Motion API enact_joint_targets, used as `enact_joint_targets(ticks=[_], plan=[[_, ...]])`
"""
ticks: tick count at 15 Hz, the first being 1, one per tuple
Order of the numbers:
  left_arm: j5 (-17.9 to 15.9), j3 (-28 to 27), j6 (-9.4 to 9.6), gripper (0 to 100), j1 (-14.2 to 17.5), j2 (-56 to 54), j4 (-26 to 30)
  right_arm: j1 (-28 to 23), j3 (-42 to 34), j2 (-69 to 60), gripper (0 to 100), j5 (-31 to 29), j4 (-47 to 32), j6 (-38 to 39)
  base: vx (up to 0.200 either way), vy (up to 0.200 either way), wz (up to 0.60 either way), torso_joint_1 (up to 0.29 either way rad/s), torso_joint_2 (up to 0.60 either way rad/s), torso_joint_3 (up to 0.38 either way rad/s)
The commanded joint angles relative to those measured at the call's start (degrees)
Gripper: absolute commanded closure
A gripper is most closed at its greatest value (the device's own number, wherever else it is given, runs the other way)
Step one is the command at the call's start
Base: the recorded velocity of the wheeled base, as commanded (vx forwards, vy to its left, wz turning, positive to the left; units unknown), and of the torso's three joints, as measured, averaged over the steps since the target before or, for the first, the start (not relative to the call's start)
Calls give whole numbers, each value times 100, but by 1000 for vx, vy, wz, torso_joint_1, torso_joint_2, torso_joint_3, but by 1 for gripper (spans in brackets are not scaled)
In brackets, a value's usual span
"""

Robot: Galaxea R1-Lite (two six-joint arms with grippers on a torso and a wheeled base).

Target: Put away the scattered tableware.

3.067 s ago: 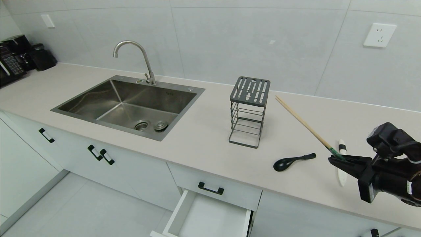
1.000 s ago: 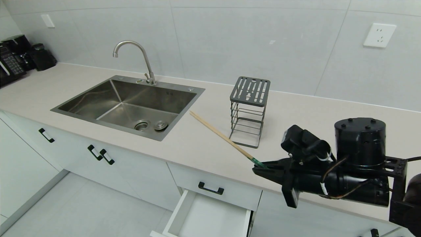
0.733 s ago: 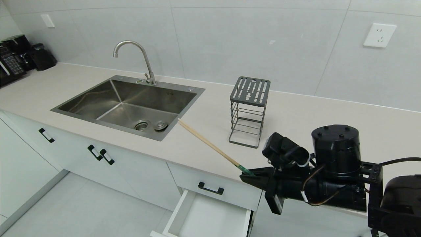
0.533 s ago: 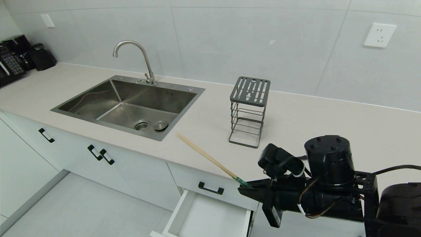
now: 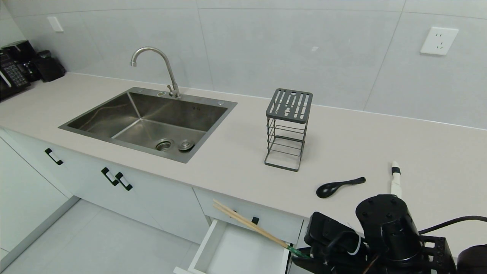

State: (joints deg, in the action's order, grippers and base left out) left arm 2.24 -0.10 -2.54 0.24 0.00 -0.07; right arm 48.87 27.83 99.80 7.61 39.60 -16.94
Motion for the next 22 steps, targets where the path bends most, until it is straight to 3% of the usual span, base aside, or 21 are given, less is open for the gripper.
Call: enact_joint_targets(ticks=[1,9,12,16,22], plan=[[4,1,-1,0,2,0,-1,35,3,-58,100,-22,48,-2,0,0,0,0,0,0],[-5,1,-1,0,2,0,-1,96,653,-40,100,48,13,-28,0,0,0,0,0,0],[4,1,-1,0,2,0,-1,96,662,-40,100,48,-4,-362,0,0,0,-30,50,32],[4,1,-1,0,2,0,-1,105,776,65,100,48,-13,-722,0,0,0,-179,360,178],[4,1,-1,0,2,0,-1,615,864,382,100,303,-13,-222,0,0,0,-271,535,263]])
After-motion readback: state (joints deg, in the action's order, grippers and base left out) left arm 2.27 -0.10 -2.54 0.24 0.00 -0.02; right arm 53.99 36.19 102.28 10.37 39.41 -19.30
